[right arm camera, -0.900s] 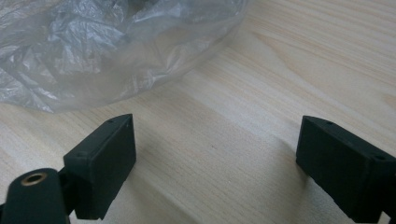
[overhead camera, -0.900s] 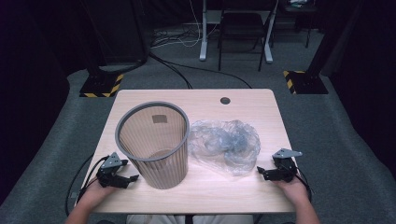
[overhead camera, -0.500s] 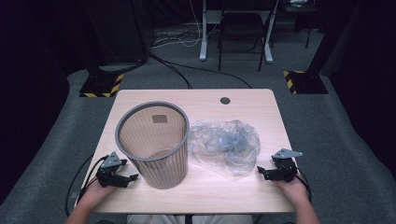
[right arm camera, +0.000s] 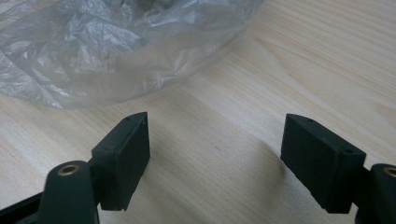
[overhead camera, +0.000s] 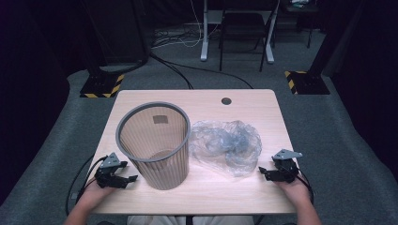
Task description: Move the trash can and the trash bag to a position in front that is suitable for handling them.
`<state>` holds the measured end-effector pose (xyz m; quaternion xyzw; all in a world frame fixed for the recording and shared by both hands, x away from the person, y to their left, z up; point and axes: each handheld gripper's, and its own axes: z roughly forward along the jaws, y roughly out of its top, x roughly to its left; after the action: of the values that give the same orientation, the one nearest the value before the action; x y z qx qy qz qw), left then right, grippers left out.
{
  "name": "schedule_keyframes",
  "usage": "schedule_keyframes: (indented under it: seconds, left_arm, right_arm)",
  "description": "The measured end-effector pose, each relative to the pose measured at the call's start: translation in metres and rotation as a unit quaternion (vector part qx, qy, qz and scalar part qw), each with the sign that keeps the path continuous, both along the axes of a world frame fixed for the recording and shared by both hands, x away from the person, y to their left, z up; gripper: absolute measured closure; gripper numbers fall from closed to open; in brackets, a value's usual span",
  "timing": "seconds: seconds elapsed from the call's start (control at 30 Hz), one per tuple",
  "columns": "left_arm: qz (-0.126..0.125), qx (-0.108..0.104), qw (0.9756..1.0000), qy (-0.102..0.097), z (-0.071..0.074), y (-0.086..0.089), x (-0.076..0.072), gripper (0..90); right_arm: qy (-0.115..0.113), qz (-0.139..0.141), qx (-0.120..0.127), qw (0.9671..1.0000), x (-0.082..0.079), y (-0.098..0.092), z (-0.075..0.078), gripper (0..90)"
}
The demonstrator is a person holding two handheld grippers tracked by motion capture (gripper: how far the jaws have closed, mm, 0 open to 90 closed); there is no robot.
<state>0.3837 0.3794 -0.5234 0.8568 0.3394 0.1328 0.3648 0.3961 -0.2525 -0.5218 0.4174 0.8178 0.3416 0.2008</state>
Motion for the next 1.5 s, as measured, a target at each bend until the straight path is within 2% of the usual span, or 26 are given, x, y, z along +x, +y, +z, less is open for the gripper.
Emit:
schedule_keyframes:
  seconds: [0.07,0.13,0.27,0.5,0.53,0.6,0.73,0.9,1.0,1.03,1.07,1.1,1.17,1.33,1.5]
  left_arm:
    - [0.004,-0.003,1.0,0.001,0.001,0.001,0.0,19.5]
    - [0.018,-0.016,0.9997,0.001,0.005,0.005,-0.001,19.5]
    - [0.031,-0.035,0.9988,-0.008,0.013,0.01,-0.002,19.7]
    - [0.026,-0.068,0.9969,-0.031,0.041,0.01,-0.008,21.6]
    - [0.026,-0.068,0.9969,-0.031,0.041,0.01,-0.008,22.5]
    - [0.022,-0.081,0.9956,-0.042,0.053,0.01,-0.011,22.7]
    - [0.026,-0.088,0.9945,-0.049,0.063,0.011,-0.014,23.0]
    - [0.039,-0.107,0.9917,-0.06,0.078,0.015,-0.016,22.9]
    - [0.052,-0.118,0.9895,-0.066,0.087,0.016,-0.018,22.3]
    - [0.052,-0.118,0.9895,-0.066,0.087,0.016,-0.018,22.2]
    - [0.057,-0.125,0.9882,-0.068,0.092,0.016,-0.019,22.1]
    - [0.057,-0.125,0.9882,-0.068,0.092,0.016,-0.019,21.6]
    - [0.056,-0.139,0.9863,-0.069,0.099,0.015,-0.021,20.4]
    - [0.049,-0.136,0.9856,-0.088,0.115,0.013,-0.025,18.0]
    - [0.056,-0.136,0.9831,-0.109,0.132,0.012,-0.029,15.2]
  right_arm:
    - [0.002,0.001,0.002,1.0,0.0,0.0,0.0,23.2]
    - [0.003,-0.002,0.006,1.0,0.0,-0.001,0.001,23.4]
    - [0.001,-0.01,0.012,0.9999,-0.002,0.0,0.004,24.0]
    - [-0.012,0.001,-0.001,0.9999,-0.004,0.008,0.017,28.4]
    - [-0.014,0.002,0.0,0.9999,-0.005,0.01,0.019,28.1]
    - [-0.019,0.001,0.004,0.9998,-0.005,0.013,0.022,26.4]
    - [-0.021,0.001,0.025,0.9995,-0.007,0.014,0.025,26.0]
    - [-0.028,0.0,0.047,0.9985,-0.008,0.015,0.033,25.5]
    - [-0.032,0.005,0.04,0.9987,-0.01,0.017,0.034,25.5]
    - [-0.032,0.005,0.04,0.9987,-0.01,0.017,0.034,25.5]
    - [-0.029,0.009,0.029,0.9991,-0.011,0.019,0.033,25.5]
    - [-0.029,0.009,0.029,0.9991,-0.011,0.019,0.033,25.5]
    - [-0.021,0.017,0.02,0.9994,-0.012,0.022,0.03,25.5]
    - [-0.018,0.018,0.025,0.9993,-0.013,0.022,0.029,25.8]
    - [-0.036,0.013,0.044,0.9983,-0.015,0.02,0.033,26.3]
